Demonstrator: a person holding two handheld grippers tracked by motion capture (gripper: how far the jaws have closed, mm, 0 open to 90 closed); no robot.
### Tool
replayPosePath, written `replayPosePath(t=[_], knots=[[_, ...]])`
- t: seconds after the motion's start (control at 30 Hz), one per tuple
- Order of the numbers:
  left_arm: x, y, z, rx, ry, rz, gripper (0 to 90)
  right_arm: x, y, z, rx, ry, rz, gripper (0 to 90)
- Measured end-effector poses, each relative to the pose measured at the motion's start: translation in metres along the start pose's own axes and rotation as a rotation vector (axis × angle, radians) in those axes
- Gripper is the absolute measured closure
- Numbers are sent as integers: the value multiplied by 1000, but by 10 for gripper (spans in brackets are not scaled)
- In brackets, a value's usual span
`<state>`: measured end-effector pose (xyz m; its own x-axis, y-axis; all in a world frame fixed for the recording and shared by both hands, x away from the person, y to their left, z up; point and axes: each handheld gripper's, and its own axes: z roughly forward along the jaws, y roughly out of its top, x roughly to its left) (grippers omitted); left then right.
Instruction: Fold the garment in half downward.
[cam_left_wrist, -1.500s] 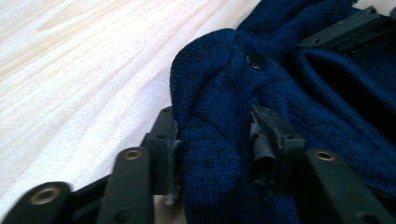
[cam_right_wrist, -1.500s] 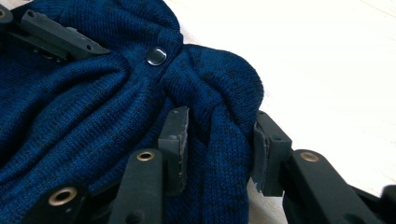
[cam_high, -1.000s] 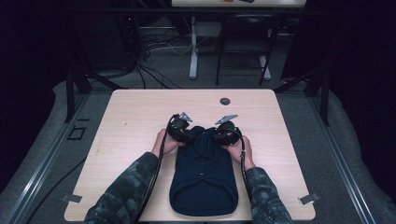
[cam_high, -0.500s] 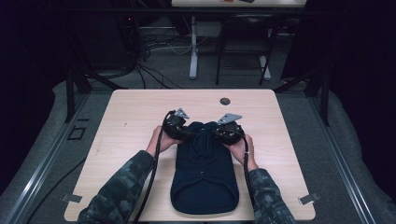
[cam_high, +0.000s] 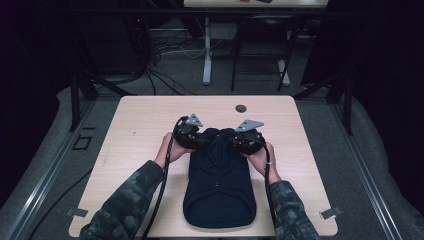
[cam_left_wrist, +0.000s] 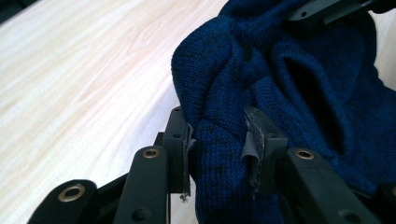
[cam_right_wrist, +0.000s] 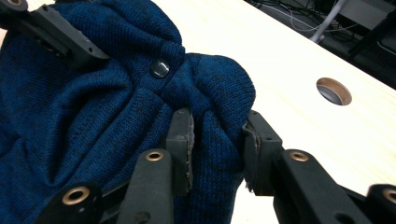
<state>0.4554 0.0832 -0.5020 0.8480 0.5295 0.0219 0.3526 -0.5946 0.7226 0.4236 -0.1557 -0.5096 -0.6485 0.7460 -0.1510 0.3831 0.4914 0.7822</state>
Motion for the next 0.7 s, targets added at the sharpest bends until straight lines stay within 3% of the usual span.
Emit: replayPosePath(t=[0.2, 0.3, 0.43, 0.7], knots=[[-9, 5, -7, -44, 46, 69, 662, -5, 1, -9, -17, 16, 37, 658], [-12, 7, -11, -59, 62, 83, 668, -7, 1, -13, -15, 30, 51, 654], [-15, 8, -14, -72, 70, 94, 672, -8, 2, -18, -6, 48, 55, 653], [-22, 11, -21, -123, 85, 188, 675, -12, 1, -27, -4, 72, 85, 637]])
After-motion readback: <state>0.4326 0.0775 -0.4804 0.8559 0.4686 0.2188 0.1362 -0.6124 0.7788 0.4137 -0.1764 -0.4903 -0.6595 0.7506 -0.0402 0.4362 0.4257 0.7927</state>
